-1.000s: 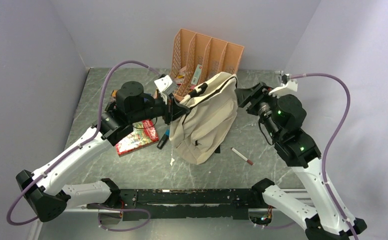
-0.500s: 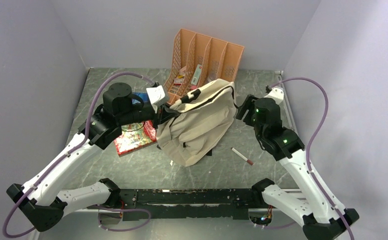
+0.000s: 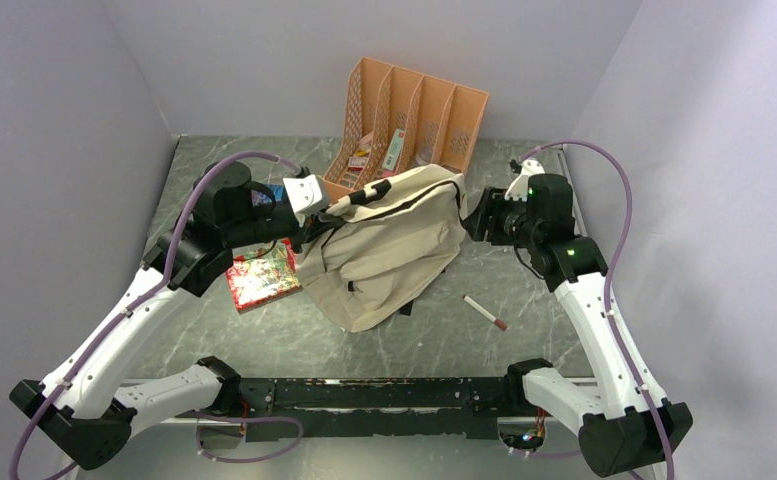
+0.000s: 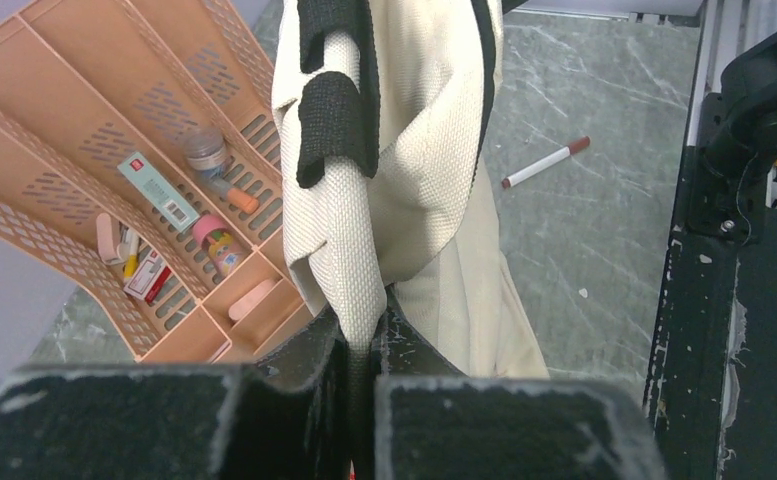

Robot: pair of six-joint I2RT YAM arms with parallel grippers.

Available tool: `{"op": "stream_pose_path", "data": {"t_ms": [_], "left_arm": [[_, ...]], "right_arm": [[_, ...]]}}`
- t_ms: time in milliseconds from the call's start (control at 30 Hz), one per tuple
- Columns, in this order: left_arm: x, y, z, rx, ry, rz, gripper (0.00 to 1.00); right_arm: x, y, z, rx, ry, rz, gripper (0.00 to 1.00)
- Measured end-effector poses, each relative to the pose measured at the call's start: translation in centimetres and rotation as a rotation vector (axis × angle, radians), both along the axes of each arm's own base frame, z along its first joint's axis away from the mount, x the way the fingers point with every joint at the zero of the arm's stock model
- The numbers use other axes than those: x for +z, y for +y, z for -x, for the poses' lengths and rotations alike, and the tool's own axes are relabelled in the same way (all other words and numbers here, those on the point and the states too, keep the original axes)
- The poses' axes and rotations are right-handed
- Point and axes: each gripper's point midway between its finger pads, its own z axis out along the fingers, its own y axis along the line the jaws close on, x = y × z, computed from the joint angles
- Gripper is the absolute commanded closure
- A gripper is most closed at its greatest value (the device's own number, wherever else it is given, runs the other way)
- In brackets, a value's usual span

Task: Pack the student bag
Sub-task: Unzip the student bag at the center of the board.

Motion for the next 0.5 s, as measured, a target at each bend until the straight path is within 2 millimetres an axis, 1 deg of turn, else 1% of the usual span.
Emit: {"op": "stream_pose_path", "data": {"t_ms": [67, 167, 367, 500], "left_arm": [[-0.1, 0.0, 0.1, -0.01, -0.002, -0.004, 0.95], [-0.1, -0.1, 0.3, -0.026, -0.006, -0.005, 0.95], [-0.1, -0.3, 0.5, -0.045, -0.004, -0.003, 0.95], [-0.1, -0.3, 0.6, -0.053, -0.007, -0.003, 0.95]], "right_arm": [[0.1, 0.9, 0.4, 0.055, 0.003, -0.024, 0.47], [0.2, 1.6, 0.9, 0.11, 0.01, -0.044, 0.48], [0.6, 2.5, 1.7, 0.179, 0.017, -0.067, 0.52], [0.2, 2.6, 1.7, 0.191, 0.032, -0.067, 0.55]]}}
